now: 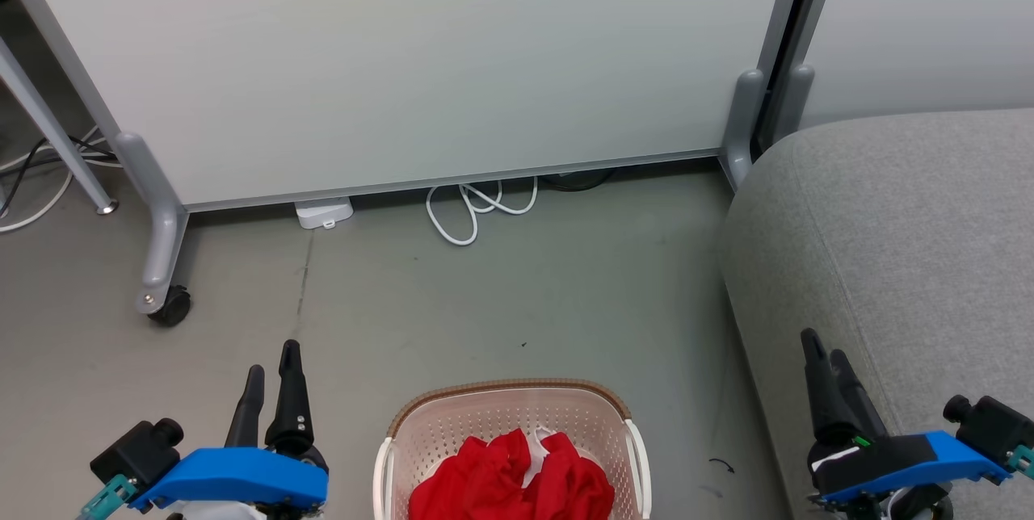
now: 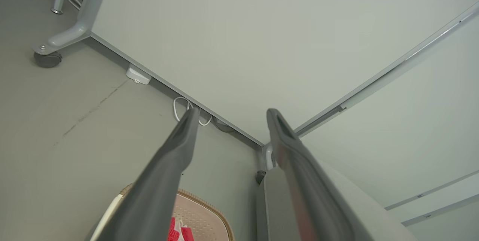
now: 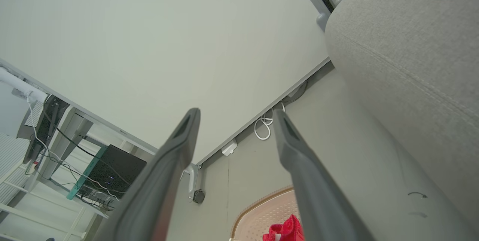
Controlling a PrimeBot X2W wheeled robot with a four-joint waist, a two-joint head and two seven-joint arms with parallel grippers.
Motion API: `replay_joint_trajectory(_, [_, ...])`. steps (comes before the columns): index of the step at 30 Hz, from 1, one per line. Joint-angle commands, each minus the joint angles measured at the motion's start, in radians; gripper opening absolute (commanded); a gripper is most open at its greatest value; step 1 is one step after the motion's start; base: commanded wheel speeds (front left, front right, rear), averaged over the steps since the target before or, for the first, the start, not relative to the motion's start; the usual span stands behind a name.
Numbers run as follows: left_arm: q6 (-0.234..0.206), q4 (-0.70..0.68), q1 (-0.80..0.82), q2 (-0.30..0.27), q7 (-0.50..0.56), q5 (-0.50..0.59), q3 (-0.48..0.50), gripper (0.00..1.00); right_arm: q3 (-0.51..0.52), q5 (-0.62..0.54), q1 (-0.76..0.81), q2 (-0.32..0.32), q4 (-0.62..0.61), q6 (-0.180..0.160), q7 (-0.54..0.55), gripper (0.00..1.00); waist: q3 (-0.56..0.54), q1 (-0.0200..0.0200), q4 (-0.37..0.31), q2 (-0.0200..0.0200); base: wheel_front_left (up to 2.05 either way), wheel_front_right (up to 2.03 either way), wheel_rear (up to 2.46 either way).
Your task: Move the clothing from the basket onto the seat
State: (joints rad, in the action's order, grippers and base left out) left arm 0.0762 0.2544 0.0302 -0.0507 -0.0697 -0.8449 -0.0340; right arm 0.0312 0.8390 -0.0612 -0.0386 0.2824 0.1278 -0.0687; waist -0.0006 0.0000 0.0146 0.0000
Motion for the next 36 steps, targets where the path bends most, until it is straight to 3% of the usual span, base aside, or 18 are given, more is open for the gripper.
replay_joint_trajectory(1, [-0.006, -0.013, 0.011, -0.008, -0.012, 0.044, -0.007, 1.00, -0.004, -0.045, -0.023, -0.008, -0.015, 0.002, -0.011, 1.00, 0.000, 0.0000, 0.001, 0.0000, 0.00, 0.00, 0.00])
replay_joint_trajectory(17, [-0.015, -0.001, 0.012, -0.022, -0.060, 0.256, -0.056, 1.00, -0.003, -0.268, -0.020, -0.010, -0.018, 0.003, -0.044, 1.00, 0.000, 0.0000, 0.005, 0.0000, 0.00, 0.00, 0.00])
replay_joint_trajectory(36, [-0.018, 0.021, 0.012, -0.021, -0.110, 0.435, -0.086, 1.00, 0.003, -0.478, -0.020, -0.012, -0.019, 0.003, -0.071, 1.00, 0.001, 0.0000, 0.009, 0.0000, 0.00, 0.00, 0.00])
